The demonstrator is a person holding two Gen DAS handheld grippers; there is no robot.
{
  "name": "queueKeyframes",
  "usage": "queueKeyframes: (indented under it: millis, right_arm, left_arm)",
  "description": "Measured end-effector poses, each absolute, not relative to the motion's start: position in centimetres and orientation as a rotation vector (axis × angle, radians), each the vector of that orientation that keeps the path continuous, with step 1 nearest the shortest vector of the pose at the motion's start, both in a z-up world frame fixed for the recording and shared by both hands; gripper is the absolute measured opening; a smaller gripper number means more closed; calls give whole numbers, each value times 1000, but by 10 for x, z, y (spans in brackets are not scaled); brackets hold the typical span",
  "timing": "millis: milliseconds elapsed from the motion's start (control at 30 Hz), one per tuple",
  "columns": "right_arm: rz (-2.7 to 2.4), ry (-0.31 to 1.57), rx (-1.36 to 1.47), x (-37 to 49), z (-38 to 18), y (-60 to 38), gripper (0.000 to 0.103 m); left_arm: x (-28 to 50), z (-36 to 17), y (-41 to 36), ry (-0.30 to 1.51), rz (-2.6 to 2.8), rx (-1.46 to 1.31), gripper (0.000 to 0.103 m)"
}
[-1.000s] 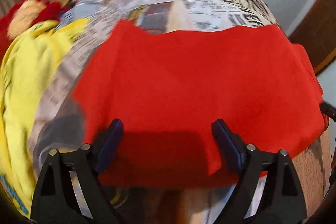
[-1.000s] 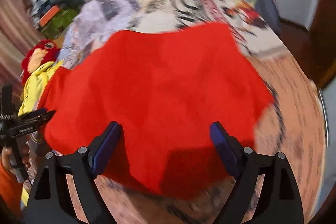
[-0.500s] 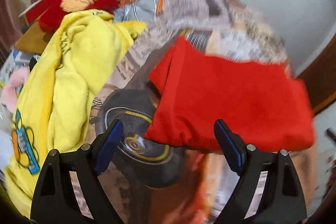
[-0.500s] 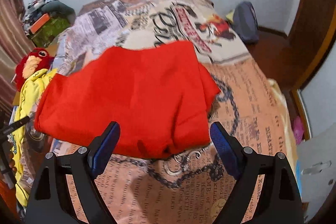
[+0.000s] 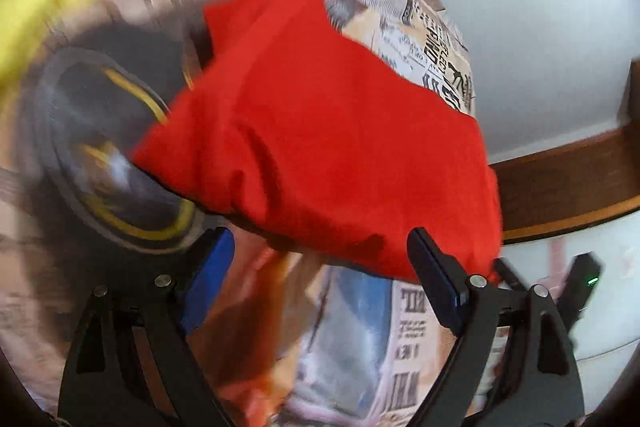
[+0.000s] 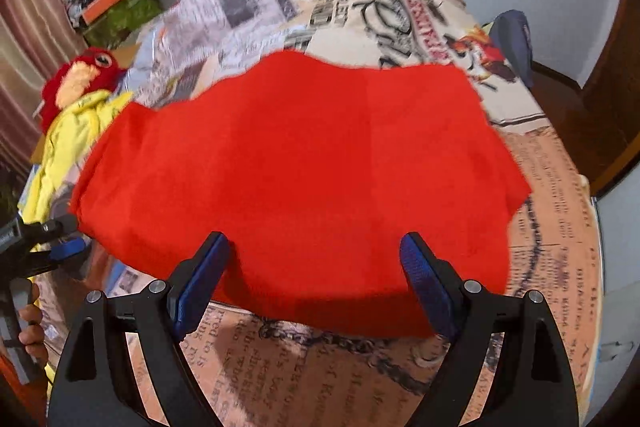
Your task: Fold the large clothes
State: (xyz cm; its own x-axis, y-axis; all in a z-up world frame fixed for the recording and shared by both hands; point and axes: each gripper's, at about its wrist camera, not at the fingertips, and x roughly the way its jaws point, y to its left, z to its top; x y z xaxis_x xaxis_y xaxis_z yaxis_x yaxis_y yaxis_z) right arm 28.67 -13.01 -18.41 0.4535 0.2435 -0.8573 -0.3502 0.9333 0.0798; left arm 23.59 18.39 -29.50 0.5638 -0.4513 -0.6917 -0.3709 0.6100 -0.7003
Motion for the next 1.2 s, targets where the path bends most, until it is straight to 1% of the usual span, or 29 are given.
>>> queueKeyframes:
  millis: [67, 167, 200, 333, 367, 400, 433, 500, 533, 567, 600, 733, 900, 1000, 1067, 1200]
  right_arm:
    - [374, 1035, -88, 287, -185, -133, 86]
    - [382, 1049, -28, 293, -189, -141, 91]
    - [381, 1055, -14, 294, -190, -142, 92]
    - [364, 1064, 16, 295, -196, -144, 92]
    - [363, 1065, 16, 294, -196, -144, 92]
    - [360, 1066, 13, 294, -196, -143, 92]
    - [356, 1067, 8, 294, -195, -141, 92]
    - [347, 1074, -4, 294, -192, -139, 92]
    - [343, 1077, -9, 295, -190, -139, 92]
    - [337, 1078, -17, 295, -187, -137, 92]
    - [332, 1076, -25, 296, -183, -136, 92]
    - [348, 1043, -43, 296, -165, -123, 92]
    - [423, 1006, -83, 287, -149, -81, 92]
    - [495, 1033, -116, 277, -157, -53, 92]
    - [549, 1077, -163, 268, -171, -30, 92]
    - [608, 1076, -274, 253, -190, -5, 92]
  left_arm:
    - [243, -304, 185, 997, -60, -997, 79]
    - [256, -309, 185, 964, -53, -1011, 75]
    - [261, -309, 187, 956, -46, -1010, 72]
    - [282, -309, 195, 900, 31, -987, 67]
    - [287, -311, 197, 891, 57, -976, 64]
    - [292, -311, 198, 882, 85, -965, 57]
    - [297, -311, 199, 873, 115, -950, 53]
    - [301, -313, 201, 868, 157, -941, 33]
    - [302, -313, 203, 860, 169, -949, 28]
    - [300, -311, 204, 847, 173, -960, 19]
    - [298, -307, 206, 832, 175, -959, 13]
    - [285, -267, 207, 744, 184, -876, 8]
    - [256, -204, 206, 592, 199, -801, 8]
    - [240, -175, 202, 535, 217, -747, 8]
    - [233, -159, 200, 510, 230, -712, 8]
    - [225, -143, 195, 493, 215, -677, 8]
